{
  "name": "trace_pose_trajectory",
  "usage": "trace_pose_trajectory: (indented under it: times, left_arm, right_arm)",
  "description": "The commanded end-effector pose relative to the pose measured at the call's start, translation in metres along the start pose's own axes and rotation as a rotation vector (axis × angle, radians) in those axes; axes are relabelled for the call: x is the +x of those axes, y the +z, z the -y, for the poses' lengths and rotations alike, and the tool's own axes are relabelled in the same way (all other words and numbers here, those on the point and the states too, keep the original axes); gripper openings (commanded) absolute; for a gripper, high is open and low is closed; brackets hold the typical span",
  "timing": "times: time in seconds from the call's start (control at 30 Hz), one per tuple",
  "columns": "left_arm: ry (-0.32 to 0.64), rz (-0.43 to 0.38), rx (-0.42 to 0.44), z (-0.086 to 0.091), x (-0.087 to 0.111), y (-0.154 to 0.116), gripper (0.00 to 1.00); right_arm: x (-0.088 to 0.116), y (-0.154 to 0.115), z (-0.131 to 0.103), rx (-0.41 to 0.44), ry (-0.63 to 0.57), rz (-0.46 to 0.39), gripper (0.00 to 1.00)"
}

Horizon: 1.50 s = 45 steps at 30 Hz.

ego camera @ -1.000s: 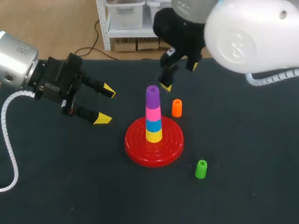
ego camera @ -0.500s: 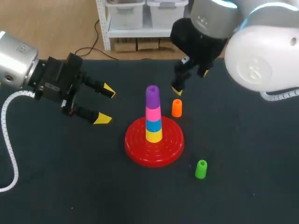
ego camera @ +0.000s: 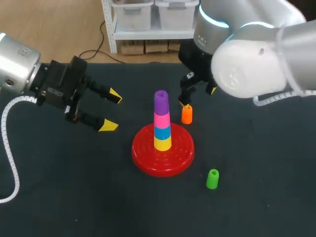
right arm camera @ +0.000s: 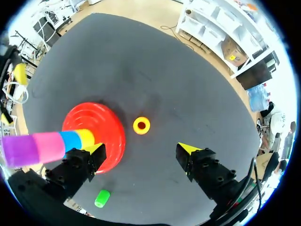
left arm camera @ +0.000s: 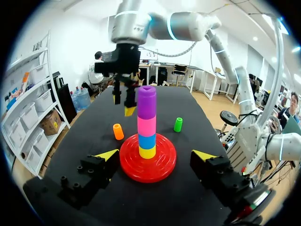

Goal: Pick up and stack the cylinders on the red base in this order: pink,purple,orange,green

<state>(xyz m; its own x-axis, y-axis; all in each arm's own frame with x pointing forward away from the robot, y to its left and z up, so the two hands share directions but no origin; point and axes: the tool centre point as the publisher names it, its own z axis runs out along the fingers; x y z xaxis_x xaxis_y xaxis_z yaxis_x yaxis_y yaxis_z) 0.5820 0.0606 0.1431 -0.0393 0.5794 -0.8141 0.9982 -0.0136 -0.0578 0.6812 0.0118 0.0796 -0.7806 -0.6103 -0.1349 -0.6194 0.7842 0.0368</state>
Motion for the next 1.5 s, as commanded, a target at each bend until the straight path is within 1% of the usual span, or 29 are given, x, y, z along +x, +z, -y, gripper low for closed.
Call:
trace_pose_trajectory:
  times: [0.03, 0.2, 0.33, 0.5, 0.53, 0.57, 0.6, 0.63, 0.7, 0.83, 0.93, 1.1, 1.13, 1.27, 1.5]
  left_arm:
    - [0.003, 0.003, -0.001, 0.000, 0.001, 0.000, 1.00]
    - [0.003, 0.003, -0.001, 0.000, 0.001, 0.000, 1.00]
    - [0.003, 0.003, -0.001, 0.000, 0.001, 0.000, 1.00]
    - [0.003, 0.003, -0.001, 0.000, 0.001, 0.000, 1.00]
    - [0.003, 0.003, -0.001, 0.000, 0.001, 0.000, 1.00]
    - [0.003, 0.003, -0.001, 0.000, 0.001, 0.000, 1.00]
    - [0.003, 0.003, -0.001, 0.000, 0.001, 0.000, 1.00]
    - [0.003, 0.003, -0.001, 0.000, 0.001, 0.000, 1.00]
    - [0.003, 0.003, -0.001, 0.000, 0.001, 0.000, 1.00]
    - [0.003, 0.003, -0.001, 0.000, 0.001, 0.000, 1.00]
    - [0.003, 0.003, -0.001, 0.000, 0.001, 0.000, 1.00]
    - [0.003, 0.003, -0.001, 0.000, 0.001, 0.000, 1.00]
    - [0.003, 0.003, -0.001, 0.000, 0.001, 0.000, 1.00]
    - [0.003, 0.003, -0.001, 0.000, 0.001, 0.000, 1.00]
    - [0.003, 0.003, -0.001, 0.000, 0.001, 0.000, 1.00]
  right_arm:
    - [-0.017, 0.028, 0.001, 0.010, -0.002, -0.060, 1.00]
    - [-0.022, 0.046, 0.000, -0.012, 0.006, -0.077, 1.00]
    - [-0.026, 0.054, -0.003, -0.020, -0.001, -0.082, 1.00]
    - [-0.026, 0.056, -0.001, 0.014, 0.007, -0.091, 0.99]
    - [-0.026, 0.056, -0.001, 0.015, 0.007, -0.091, 0.94]
    - [-0.026, 0.056, 0.000, 0.022, 0.005, -0.091, 0.95]
    - [-0.026, 0.056, 0.000, 0.028, 0.005, -0.093, 0.92]
    - [-0.025, 0.056, 0.000, 0.031, 0.005, -0.093, 0.85]
    - [-0.025, 0.057, -0.001, 0.038, 0.001, -0.095, 0.82]
    - [-0.024, 0.057, -0.003, 0.049, 0.001, -0.096, 0.70]
    - [-0.023, 0.056, -0.003, 0.059, 0.009, -0.094, 0.66]
    - [-0.020, 0.055, 0.000, 0.063, 0.026, -0.089, 0.55]
    - [-0.019, 0.055, -0.001, 0.063, 0.026, -0.088, 0.55]
    - [-0.017, 0.055, -0.002, 0.065, 0.026, -0.087, 0.49]
    - [-0.014, 0.055, -0.001, 0.063, 0.033, -0.090, 0.47]
